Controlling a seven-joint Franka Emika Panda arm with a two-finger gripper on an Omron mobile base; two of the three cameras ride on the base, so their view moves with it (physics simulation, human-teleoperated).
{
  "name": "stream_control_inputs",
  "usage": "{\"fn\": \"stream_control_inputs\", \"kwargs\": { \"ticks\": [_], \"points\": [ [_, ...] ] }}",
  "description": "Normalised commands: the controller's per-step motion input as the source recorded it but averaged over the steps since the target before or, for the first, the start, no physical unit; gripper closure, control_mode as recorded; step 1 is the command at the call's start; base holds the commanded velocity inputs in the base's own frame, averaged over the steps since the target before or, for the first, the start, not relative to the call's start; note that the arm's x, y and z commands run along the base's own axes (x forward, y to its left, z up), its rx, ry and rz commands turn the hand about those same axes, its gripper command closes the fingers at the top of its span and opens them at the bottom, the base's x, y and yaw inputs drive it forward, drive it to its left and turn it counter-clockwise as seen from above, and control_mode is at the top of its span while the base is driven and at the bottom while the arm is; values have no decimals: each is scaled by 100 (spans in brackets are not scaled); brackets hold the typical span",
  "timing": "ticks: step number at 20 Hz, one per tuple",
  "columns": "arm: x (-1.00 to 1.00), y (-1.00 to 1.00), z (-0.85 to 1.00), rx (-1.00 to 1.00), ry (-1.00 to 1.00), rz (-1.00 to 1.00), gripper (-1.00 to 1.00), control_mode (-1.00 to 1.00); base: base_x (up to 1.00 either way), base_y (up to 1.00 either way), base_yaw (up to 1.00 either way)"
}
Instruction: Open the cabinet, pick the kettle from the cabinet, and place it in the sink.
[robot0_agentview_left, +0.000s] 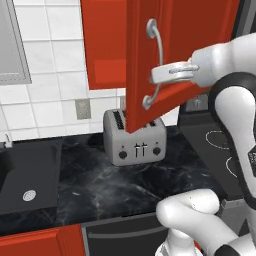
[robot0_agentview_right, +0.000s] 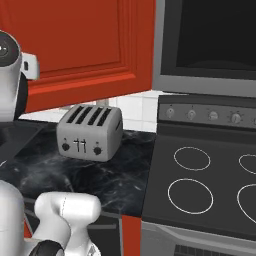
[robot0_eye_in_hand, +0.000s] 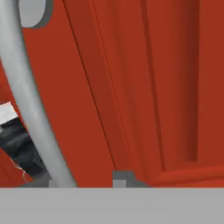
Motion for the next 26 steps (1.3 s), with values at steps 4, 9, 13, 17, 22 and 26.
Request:
{"fn": "stream_control_inputs", "kwargs": {
  "ticks": [4,9,13,17,22,26],
  "points": [
    [-21,-49,0,3,13,26,100,-100,0,0,0],
    [-23,-53,0,1,0,25,100,-100,0,0,0],
    [-26,-57,0,3,-2,23,100,-100,0,0,0],
    [-25,-56,-1,3,-7,19,100,-100,0,0,0],
    [-18,-59,0,4,0,10,100,-100,0,0,0],
    [-14,-58,0,4,0,1,100,-100,0,0,0]
  ]
}}
